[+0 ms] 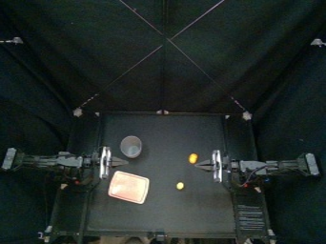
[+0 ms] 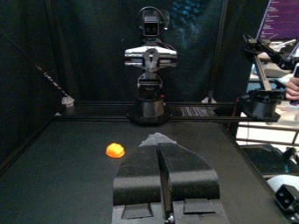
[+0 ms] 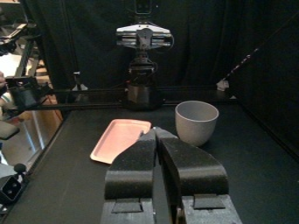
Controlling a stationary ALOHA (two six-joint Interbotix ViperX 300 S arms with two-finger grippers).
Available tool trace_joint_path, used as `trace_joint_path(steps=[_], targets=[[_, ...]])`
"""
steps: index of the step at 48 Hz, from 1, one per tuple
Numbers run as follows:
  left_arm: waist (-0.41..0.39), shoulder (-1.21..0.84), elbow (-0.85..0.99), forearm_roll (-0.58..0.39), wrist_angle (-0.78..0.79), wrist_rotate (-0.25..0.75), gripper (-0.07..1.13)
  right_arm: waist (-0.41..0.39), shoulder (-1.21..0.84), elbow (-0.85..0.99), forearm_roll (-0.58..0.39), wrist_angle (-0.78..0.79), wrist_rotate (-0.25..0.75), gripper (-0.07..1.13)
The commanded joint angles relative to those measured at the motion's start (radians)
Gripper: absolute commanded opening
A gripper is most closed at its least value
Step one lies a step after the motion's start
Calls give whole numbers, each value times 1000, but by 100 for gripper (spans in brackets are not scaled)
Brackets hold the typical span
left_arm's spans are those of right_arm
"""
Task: Pick the yellow can then place it in the grey bowl
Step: Pick the yellow can
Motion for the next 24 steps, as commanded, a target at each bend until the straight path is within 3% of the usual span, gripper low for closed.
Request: trace_joint_path(steps=[1, 10, 17, 24], targets=[[6, 15, 14, 2, -5, 2, 4, -3, 43, -2, -2, 0, -3, 3], [8, 17, 29, 5, -11, 2, 0, -51, 207, 20, -29, 15, -2, 4], [9, 17, 25, 28, -25, 3, 0, -43, 319, 5, -29, 15, 2, 5], [21, 20, 25, 52, -44, 3, 0, -9, 399, -29, -25, 0, 2, 17]])
